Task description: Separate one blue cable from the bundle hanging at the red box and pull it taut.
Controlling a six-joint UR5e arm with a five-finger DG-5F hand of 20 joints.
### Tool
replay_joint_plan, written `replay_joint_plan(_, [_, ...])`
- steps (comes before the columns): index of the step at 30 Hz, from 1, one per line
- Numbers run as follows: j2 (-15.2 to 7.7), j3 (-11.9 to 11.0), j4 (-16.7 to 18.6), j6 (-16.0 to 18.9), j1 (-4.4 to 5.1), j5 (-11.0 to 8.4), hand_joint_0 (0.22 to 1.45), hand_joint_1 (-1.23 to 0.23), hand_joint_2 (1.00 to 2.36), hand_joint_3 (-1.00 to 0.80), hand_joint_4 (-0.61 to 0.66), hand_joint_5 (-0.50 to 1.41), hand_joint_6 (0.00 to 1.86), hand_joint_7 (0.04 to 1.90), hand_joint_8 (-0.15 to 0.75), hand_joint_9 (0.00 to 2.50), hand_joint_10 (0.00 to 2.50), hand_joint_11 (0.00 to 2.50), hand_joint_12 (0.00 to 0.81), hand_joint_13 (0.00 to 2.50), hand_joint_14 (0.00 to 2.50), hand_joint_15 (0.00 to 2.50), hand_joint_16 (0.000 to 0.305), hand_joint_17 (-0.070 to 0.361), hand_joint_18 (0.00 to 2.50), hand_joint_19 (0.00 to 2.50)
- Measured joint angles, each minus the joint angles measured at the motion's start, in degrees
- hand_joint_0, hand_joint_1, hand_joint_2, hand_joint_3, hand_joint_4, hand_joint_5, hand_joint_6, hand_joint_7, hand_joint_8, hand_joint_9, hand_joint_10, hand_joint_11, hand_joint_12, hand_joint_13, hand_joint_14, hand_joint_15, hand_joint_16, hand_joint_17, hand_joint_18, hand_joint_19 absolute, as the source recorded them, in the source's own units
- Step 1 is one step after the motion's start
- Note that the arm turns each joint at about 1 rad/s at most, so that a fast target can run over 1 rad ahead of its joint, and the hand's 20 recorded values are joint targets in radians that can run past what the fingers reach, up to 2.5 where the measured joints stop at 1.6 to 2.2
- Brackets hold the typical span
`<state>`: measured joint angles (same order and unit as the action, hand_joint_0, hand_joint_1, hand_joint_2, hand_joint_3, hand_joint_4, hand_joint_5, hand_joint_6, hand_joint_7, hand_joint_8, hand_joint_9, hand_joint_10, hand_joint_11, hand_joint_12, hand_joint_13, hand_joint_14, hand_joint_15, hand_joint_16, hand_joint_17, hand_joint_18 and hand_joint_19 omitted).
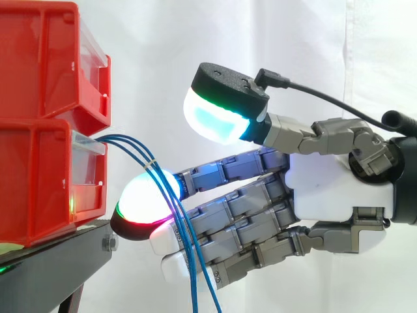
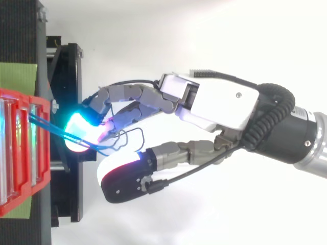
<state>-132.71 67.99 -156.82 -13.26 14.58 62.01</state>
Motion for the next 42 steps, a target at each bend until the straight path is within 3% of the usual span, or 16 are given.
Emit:
replay_joint_plan(13, [-0.51,-0.04,0.33,2.79,0.69,-0.03,0.59,-0.59,1.00,-0.49,0.35,-0.13,0.50,0.97,0.333,0.77,0.01,0.34,0.351,0.81,0.02,0.44,0.037,0.083,0.57,0.42])
replay_joint_plan(20, [-2.70,-1.27,1.05,7.60,0.56,1.80,0.60,-0.59,1.00,-0.46,0.32,-0.12,0.50,1.06,0.341,0.86,0.01,0.45,0.352,0.92,0.02,0.56,0.036,0.080,0.58,0.42])
replay_joint_plan(25, [-2.85,-1.44,1.35,7.74,0.60,2.05,0.62,-0.58,1.01,-0.40,0.23,-0.10,0.50,1.20,0.345,0.90,0.01,0.50,0.358,0.96,0.02,0.60,0.035,0.078,0.59,0.43])
replay_joint_plan(34, [-2.81,-2.54,1.12,6.15,0.65,2.07,0.62,-0.58,1.01,-0.40,0.21,-0.10,0.50,1.24,0.345,0.90,0.01,0.52,0.365,0.97,0.02,0.61,0.035,0.078,0.60,0.43])
replay_joint_plan(42, [-2.81,-2.68,0.33,7.52,-0.36,2.42,0.61,-0.57,1.01,-0.41,0.22,-0.10,0.50,1.23,0.349,0.91,0.01,0.53,0.363,1.01,0.02,0.64,0.035,0.079,0.61,0.44])
